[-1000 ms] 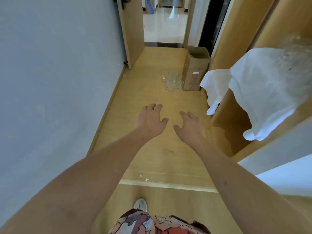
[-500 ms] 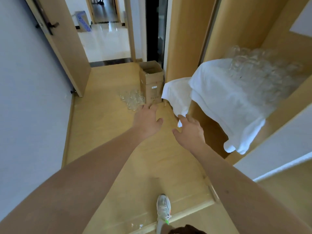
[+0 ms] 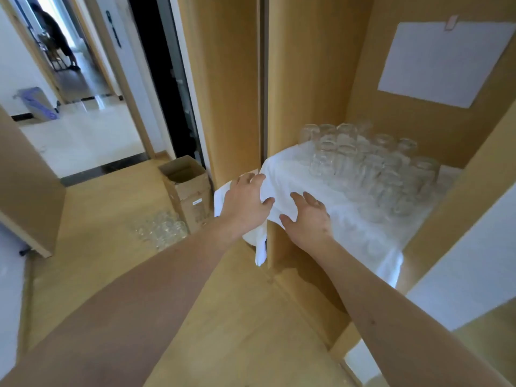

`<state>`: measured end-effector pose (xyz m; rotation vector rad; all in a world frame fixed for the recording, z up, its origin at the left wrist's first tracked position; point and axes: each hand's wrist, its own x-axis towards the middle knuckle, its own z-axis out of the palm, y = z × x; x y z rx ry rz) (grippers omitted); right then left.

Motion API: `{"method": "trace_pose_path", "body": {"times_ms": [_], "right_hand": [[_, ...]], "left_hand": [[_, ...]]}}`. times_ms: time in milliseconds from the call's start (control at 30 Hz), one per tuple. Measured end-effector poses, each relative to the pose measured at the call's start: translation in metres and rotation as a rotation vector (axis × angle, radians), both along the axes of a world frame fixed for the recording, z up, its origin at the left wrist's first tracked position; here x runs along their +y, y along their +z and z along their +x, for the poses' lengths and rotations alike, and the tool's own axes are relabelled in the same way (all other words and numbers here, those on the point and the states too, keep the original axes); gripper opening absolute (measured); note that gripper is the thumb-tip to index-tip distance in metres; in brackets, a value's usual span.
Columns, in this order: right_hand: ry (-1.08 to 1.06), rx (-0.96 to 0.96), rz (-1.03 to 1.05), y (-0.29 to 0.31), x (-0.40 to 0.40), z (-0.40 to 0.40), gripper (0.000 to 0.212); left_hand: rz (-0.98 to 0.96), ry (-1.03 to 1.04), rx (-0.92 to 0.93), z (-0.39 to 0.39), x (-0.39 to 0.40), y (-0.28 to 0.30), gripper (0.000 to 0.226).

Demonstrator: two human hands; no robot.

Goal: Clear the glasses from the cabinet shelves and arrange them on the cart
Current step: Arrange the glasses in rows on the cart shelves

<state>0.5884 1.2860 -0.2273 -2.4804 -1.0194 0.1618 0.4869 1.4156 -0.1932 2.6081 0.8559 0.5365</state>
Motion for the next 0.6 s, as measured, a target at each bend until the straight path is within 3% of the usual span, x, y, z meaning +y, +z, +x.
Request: {"method": "trace_pose_path", "body": {"times_ms": [600], "right_hand": [[-0.594, -0.147, 0.039, 0.042, 0.06, 0.152, 0.059]], "left_hand": [[0.002, -0.565, -0.082, 0.252, 0.107, 0.031, 0.059]]}}
